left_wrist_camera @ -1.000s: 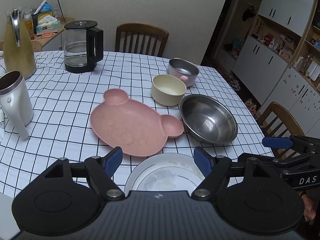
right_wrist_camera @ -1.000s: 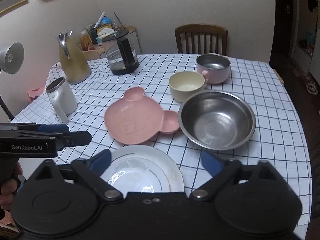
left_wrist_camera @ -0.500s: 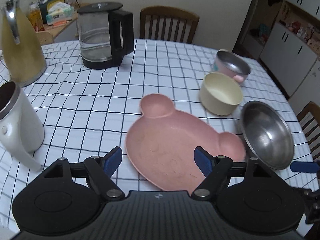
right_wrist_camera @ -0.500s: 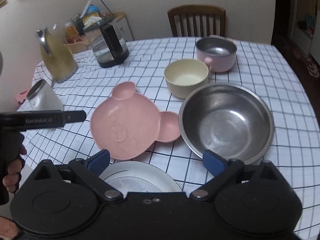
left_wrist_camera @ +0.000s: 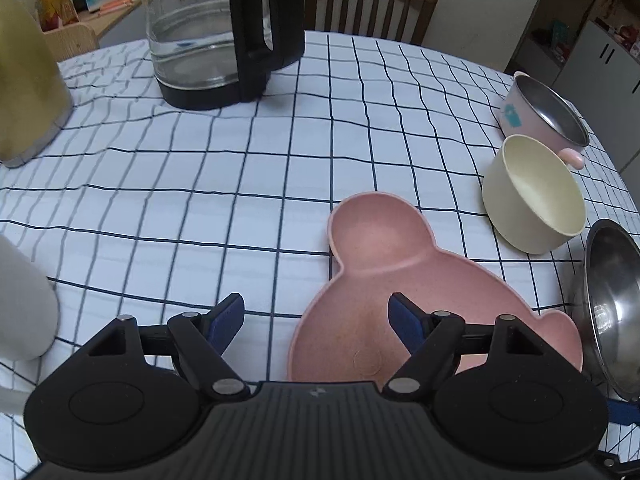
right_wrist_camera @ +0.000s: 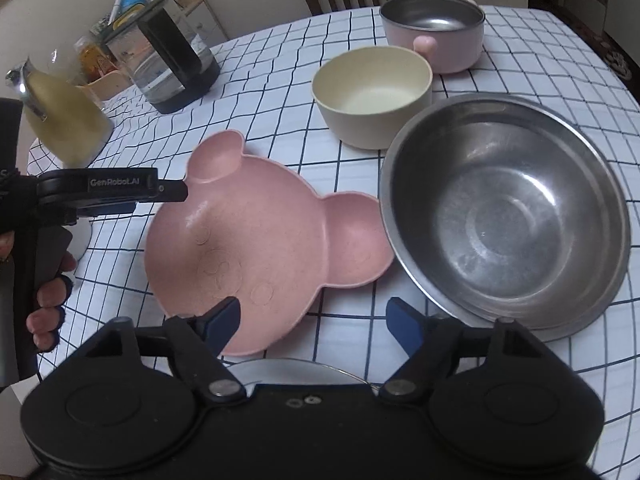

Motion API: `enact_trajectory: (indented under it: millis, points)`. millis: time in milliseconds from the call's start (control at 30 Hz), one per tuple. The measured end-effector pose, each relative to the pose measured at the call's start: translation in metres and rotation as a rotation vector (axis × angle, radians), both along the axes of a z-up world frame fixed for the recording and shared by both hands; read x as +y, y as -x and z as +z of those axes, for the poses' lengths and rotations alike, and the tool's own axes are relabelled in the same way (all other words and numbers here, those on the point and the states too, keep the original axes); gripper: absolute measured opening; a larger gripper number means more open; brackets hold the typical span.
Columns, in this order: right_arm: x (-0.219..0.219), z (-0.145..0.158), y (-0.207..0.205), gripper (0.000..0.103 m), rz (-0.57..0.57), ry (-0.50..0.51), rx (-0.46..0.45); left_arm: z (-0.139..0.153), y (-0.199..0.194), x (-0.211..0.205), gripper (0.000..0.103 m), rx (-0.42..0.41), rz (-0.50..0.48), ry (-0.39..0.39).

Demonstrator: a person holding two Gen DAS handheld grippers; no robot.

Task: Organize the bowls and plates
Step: 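Move both grippers to the rim of the pink bear-shaped plate, then close both grippers on the pink plate rim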

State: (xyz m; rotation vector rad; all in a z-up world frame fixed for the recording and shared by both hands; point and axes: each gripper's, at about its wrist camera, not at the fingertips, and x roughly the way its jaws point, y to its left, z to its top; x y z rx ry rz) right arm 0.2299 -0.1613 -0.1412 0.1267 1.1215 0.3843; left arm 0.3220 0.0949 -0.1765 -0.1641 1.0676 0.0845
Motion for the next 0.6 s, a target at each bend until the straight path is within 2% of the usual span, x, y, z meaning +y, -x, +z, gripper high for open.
enact_trajectory:
  millis: [100,167,300,367,433,533,600]
  points:
    - [0.003,-0.007,-0.006,0.068,0.002,-0.013,0.032,-0.007,-0.005,0.001,0.076,0.013,0.007,0.002]
    - [0.006,-0.01,-0.009,0.056,0.01,-0.015,0.048,-0.01,-0.008,0.002,0.06,0.028,0.013,-0.001]
    - [0.009,-0.014,-0.013,0.04,0.021,-0.03,0.067,-0.014,-0.009,0.005,0.044,0.051,0.008,0.007]
    - [0.011,-0.016,-0.014,0.03,0.03,-0.037,0.077,-0.013,-0.008,0.005,0.032,0.05,-0.001,0.026]
    - [0.013,-0.016,-0.014,0.027,0.027,-0.029,0.072,-0.012,-0.008,0.004,0.028,0.049,0.002,0.021]
    - [0.013,-0.018,-0.014,0.015,0.029,-0.021,0.068,-0.009,-0.007,0.005,0.026,0.047,0.012,0.014]
    - [0.013,-0.018,-0.014,0.013,0.035,-0.012,0.061,-0.006,-0.004,0.007,0.024,0.04,0.021,0.016]
